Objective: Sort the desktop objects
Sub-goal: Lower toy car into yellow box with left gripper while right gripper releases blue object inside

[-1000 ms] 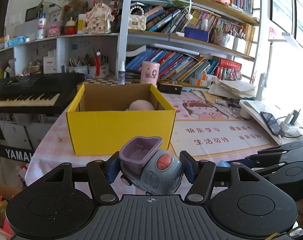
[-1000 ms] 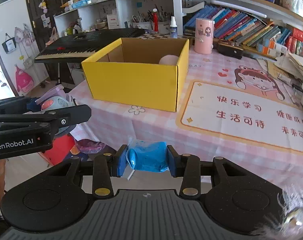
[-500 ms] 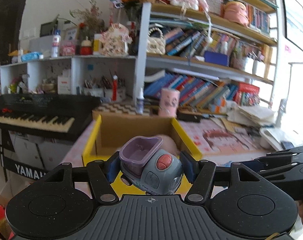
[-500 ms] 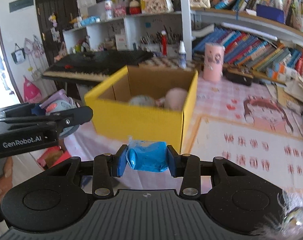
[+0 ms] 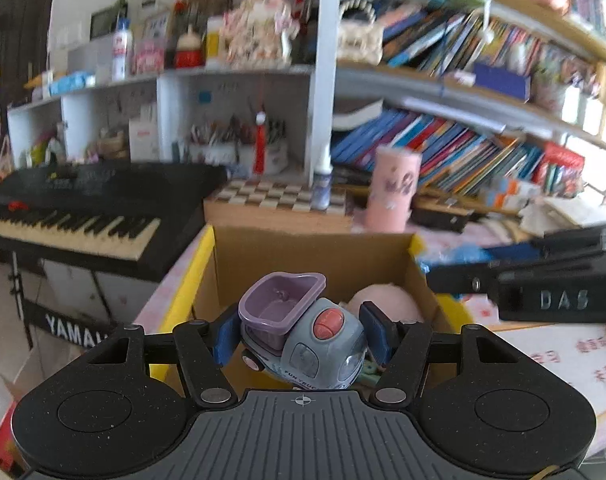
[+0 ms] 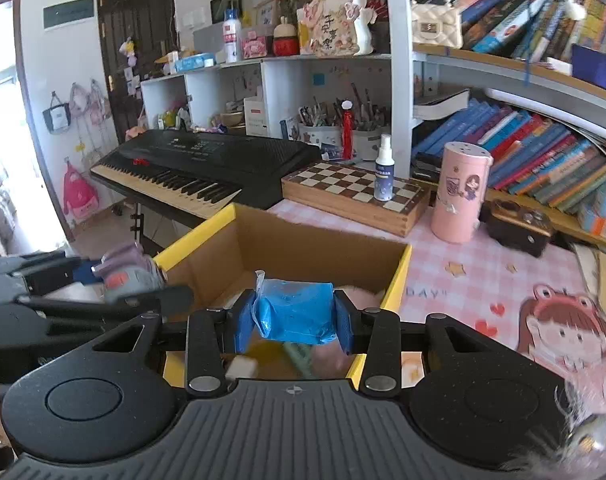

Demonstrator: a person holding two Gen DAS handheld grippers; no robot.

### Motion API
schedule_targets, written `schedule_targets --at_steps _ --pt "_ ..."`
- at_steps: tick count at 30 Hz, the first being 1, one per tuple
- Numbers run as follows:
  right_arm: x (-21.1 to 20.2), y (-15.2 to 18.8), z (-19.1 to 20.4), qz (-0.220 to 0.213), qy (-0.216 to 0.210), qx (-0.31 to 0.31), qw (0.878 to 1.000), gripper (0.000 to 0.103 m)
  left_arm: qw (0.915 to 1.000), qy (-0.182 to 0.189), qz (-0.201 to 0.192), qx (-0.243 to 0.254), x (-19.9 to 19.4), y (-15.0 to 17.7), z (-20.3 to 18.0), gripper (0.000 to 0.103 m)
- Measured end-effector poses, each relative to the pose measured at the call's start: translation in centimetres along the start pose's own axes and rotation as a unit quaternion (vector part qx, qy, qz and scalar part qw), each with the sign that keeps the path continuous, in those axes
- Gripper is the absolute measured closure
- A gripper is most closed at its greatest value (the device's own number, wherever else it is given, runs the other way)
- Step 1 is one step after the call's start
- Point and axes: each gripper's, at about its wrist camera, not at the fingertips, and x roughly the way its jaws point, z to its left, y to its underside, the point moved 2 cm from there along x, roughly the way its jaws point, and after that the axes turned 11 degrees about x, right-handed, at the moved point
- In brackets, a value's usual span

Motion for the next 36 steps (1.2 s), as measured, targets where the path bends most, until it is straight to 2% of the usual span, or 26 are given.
schedule_targets --at_steps 5,10,17,20,25,31,33,36 --pt "4.8 -2.1 -1.5 0.033 -0.023 -0.026 0.999 0.065 0.9975 0.005 0.07 -0.011 4.5 0.4 -0.2 0.041" --pt "10.3 -3.5 -1.1 0.082 -0.051 -0.071 0.993 0.065 0.9918 0.019 0.124 -0.026 7.2 0.7 -0.8 0.041" --pt "17.2 -3.6 1.4 0.172 -0.073 -0.164 0.969 0.065 0.9836 0.028 0.176 -0.024 9.3 1.2 -2.0 0.041" --pt "18.9 -3.1 2.0 0.201 -0.073 -0.19 0.958 0.066 0.9835 0.028 0.176 -0.03 9.4 1.1 -2.2 0.04" --pt "20.8 -2.4 1.9 0.245 -0.072 -0.196 0.947 0.066 0.9842 0.017 0.172 -0.038 9.3 1.0 -2.1 0.039" --pt "21.4 -2.5 2.0 0.257 -0.075 -0.202 0.942 0.062 0.9883 -0.011 0.15 -0.023 7.9 0.7 -2.2 0.033" --pt "21.1 -2.6 1.9 0.252 -0.079 -0.199 0.944 0.051 0.9908 -0.018 0.132 -0.022 6.9 0.6 -2.1 0.032" --pt "20.1 -2.9 1.6 0.235 -0.08 -0.191 0.95 0.05 0.994 -0.028 0.102 -0.027 5.1 0.2 -1.9 0.03"
